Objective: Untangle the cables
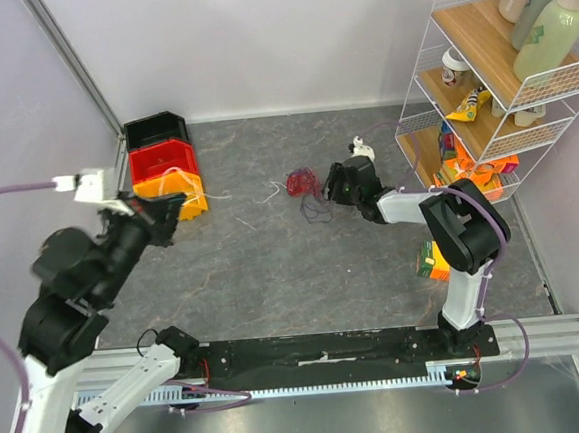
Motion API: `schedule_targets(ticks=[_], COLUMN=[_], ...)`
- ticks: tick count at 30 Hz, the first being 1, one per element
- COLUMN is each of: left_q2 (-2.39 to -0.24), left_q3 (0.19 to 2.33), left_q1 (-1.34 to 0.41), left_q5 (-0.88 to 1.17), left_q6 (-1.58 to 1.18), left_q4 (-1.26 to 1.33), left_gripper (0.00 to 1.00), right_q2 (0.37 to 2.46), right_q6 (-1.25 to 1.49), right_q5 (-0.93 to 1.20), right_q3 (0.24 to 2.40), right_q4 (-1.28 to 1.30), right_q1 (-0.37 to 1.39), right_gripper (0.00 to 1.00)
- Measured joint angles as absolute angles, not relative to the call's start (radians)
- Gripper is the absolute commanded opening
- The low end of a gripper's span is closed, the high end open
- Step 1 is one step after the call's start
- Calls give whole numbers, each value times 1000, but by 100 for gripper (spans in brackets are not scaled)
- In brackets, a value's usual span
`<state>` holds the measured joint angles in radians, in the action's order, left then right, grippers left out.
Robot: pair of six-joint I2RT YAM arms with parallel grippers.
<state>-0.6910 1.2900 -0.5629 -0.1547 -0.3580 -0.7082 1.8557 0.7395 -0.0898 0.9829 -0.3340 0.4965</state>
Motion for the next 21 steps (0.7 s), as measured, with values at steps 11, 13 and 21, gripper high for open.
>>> schedule_targets(ticks=[11,13,21], left_q2=[-667,-682,-702], left_q3=[1383,1429,1765], left_q1=[-561,-561,-561], left_q5=[-182,-186,-199], left_q6=[-361,-361,-361], left_q4=[-797,-833,-789], left_gripper=[2,2,2], right_q2=[1834,1837,1897], right_q6=[680,677,690], right_q5=[-76,-72,-123], right_q3=[870,878,969], right_q4=[-393,-380,-307], right_q1=[468,469,469], right_gripper=[77,72,49])
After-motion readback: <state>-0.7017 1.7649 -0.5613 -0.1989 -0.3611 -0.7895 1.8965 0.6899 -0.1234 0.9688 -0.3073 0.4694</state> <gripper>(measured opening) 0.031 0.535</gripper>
